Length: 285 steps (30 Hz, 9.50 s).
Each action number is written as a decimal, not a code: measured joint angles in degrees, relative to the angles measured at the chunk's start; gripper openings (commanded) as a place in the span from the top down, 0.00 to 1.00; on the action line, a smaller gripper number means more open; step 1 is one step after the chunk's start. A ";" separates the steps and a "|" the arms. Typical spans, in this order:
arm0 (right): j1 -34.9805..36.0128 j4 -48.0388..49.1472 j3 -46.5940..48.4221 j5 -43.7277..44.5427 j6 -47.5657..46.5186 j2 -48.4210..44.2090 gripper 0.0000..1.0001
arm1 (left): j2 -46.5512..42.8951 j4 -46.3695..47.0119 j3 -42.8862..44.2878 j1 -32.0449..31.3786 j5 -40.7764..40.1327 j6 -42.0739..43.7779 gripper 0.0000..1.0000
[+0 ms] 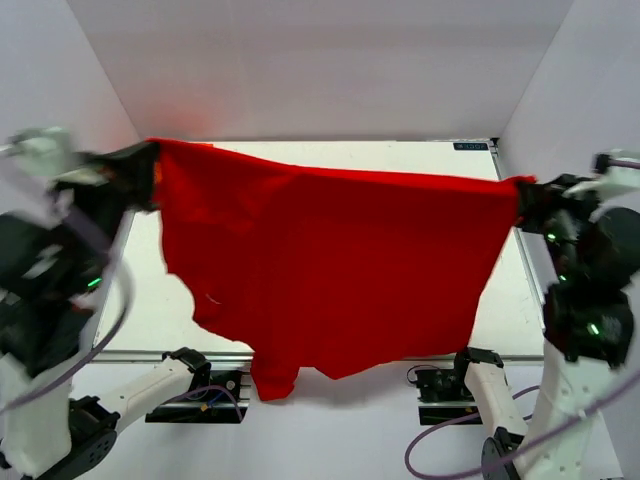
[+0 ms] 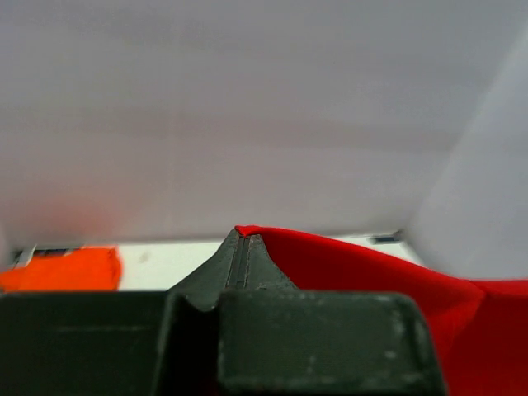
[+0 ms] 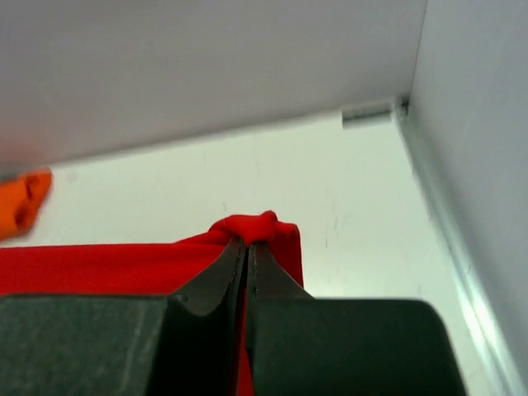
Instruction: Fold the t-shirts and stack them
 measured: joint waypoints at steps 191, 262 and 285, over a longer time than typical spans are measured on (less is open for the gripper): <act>5.51 11.89 -46.71 10.03 12.00 10.21 0.10 | 4.26 -2.27 -72.15 20.13 26.56 -25.51 0.03; 5.11 16.39 -48.04 8.04 14.27 23.67 1.00 | 26.32 5.62 -51.67 11.26 41.42 -23.54 1.00; 5.14 16.37 -30.88 9.81 11.47 43.01 1.00 | 54.93 2.40 -23.02 20.76 32.35 -22.91 1.00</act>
